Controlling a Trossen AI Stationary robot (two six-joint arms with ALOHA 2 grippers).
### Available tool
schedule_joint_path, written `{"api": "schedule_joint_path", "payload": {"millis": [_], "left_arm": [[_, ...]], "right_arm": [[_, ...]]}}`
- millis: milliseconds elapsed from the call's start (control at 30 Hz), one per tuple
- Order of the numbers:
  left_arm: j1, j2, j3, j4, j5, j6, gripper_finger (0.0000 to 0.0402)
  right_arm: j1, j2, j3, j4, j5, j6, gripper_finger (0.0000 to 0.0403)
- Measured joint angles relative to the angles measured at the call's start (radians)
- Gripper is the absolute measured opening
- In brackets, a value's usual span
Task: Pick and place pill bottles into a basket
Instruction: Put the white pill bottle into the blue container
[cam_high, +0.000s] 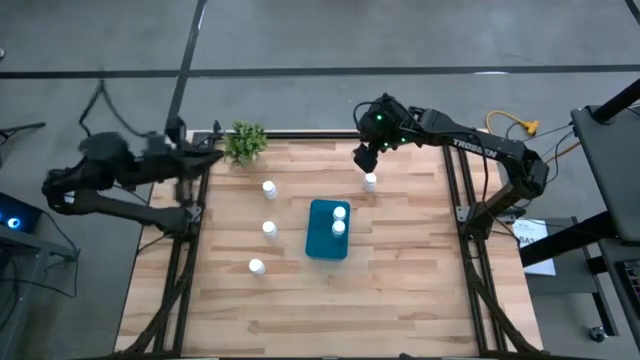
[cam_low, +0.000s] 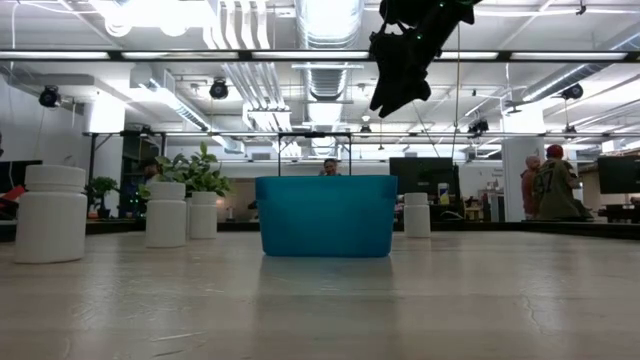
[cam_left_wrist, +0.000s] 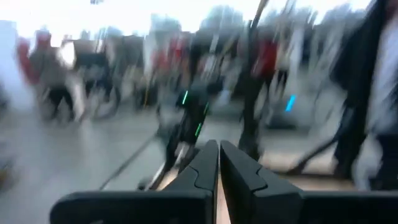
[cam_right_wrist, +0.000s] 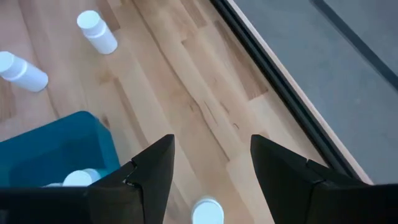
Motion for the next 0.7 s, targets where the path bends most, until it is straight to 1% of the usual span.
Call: {"api": "schedule_joint_path", "payload": {"millis": [67, 167, 300, 433, 500, 567, 700], "left_arm": [[0.0, -0.084, -0.114, 0.161, 0.022, -0.016, 0.0], [0.0, -0.22, -0.278, 0.372, 0.021, -0.053, 0.0], [0.0, -0.371, -0.482, 0.579, 0.024, -0.083, 0.0], [0.0, -0.501, -0.625, 0.82, 0.026, -0.105, 0.0], [0.0, -0.545, -0.667, 0.869, 0.025, -0.105, 0.0], [0.0, -0.571, -0.692, 0.867, 0.028, -0.108, 0.0], [0.0, -0.567, -0.704, 0.869, 0.041, -0.105, 0.0]], "right_arm": [[0.0, 0.0, 0.0, 0.003, -0.002, 0.0, 0.0203], [0.0, 0.0, 0.0, 0.002, -0.002, 0.001, 0.0203], [0.0, 0.0, 0.0, 0.001, -0.002, 0.002, 0.0203], [0.0, 0.0, 0.0, 0.0, -0.015, 0.001, 0.0203], [0.0, 0.0, 0.0, 0.0, -0.017, 0.001, 0.0203], [0.0, 0.0, -0.001, 0.001, -0.018, 0.001, 0.0203], [0.0, 0.0, -0.008, 0.002, -0.019, 0.003, 0.0203]]}}
